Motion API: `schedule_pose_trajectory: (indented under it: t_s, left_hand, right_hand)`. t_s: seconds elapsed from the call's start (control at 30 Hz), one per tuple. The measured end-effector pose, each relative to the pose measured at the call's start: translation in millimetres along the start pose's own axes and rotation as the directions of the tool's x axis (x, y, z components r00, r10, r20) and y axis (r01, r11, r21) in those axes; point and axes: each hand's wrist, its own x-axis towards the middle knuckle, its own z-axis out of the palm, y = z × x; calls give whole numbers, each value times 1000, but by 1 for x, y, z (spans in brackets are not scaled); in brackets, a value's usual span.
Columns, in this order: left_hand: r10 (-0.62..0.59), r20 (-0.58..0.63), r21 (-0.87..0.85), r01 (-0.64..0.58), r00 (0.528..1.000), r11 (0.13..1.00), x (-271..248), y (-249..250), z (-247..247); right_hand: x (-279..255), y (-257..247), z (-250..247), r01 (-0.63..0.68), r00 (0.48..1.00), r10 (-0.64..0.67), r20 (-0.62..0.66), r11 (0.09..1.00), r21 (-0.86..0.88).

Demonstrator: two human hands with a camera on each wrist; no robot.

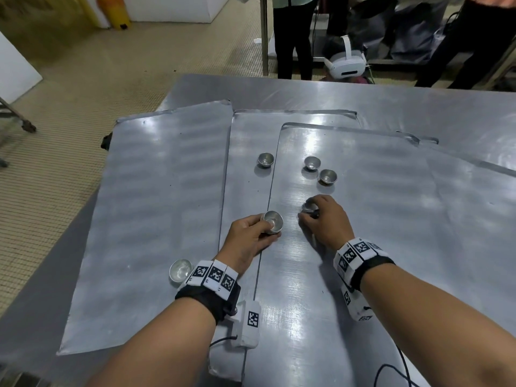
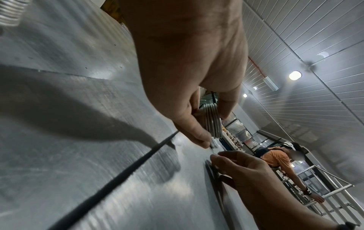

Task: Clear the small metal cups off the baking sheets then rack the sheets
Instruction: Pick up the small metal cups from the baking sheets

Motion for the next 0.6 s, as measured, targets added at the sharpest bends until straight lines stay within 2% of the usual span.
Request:
schedule_pose_trajectory:
  t_s: [0.6]
  left_hand:
    - [3, 10, 1, -3, 1000, 1000, 2, 1, 4]
  right_hand:
    - [-7, 1, -15, -84, 996, 85, 19, 996, -41]
